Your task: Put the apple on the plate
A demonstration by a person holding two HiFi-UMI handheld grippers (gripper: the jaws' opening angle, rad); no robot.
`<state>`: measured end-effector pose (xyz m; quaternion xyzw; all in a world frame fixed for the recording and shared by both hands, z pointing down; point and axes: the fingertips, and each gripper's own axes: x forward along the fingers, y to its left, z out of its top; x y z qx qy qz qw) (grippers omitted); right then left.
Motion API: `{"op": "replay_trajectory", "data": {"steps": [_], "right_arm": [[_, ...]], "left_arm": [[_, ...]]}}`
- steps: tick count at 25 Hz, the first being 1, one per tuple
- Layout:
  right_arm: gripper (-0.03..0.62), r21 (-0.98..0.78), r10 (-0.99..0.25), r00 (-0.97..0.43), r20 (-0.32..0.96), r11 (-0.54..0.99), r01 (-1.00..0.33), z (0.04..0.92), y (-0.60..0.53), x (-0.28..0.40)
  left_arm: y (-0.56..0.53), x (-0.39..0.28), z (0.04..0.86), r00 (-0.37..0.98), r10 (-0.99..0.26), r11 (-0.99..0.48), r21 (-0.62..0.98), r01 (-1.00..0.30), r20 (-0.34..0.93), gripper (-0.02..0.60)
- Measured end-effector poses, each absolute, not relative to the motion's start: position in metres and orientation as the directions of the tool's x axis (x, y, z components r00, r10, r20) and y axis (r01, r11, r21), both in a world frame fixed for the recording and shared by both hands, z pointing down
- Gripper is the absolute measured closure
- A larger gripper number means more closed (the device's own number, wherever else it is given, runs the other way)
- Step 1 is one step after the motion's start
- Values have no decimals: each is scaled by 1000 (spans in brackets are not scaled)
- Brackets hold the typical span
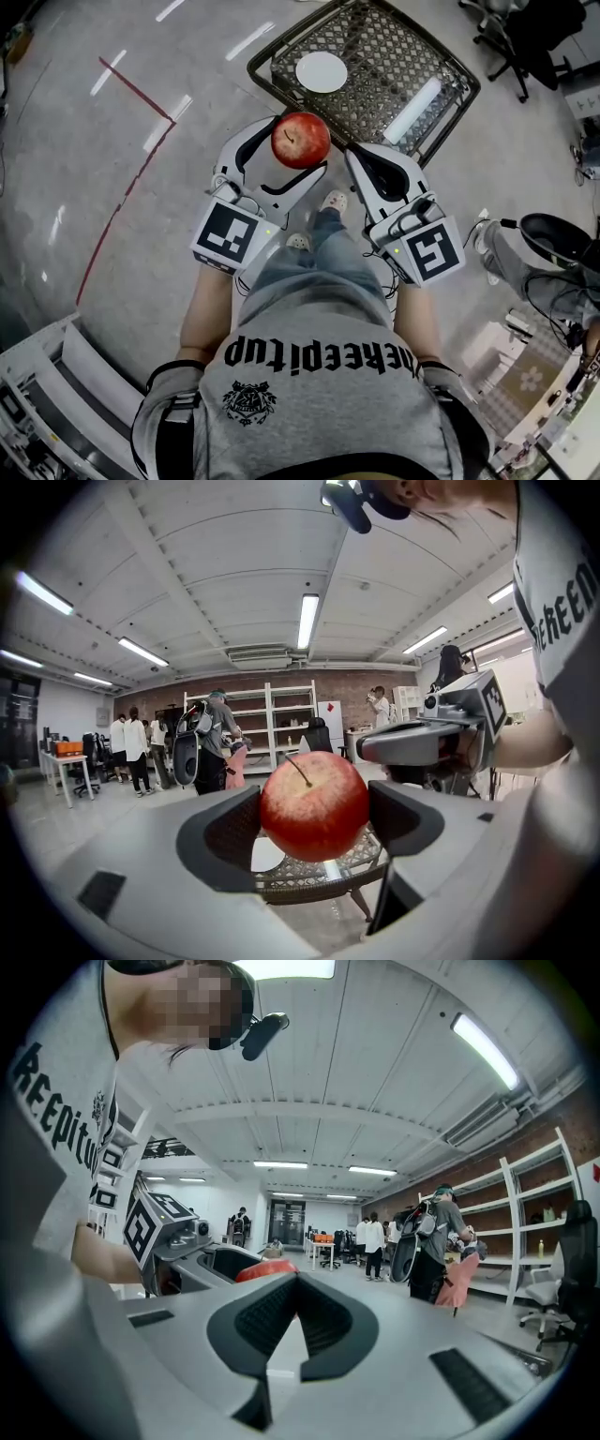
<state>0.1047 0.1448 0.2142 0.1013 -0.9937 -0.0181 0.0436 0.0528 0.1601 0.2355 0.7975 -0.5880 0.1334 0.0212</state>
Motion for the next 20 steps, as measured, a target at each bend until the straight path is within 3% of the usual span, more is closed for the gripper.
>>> {"op": "replay_trajectory", "data": {"steps": [20], "right_arm": [[582,27,-113,-990,83,993,-111,228,22,66]], "left_arm": [[46,27,254,216,-936,-256,-118,-960,278,201]]}}
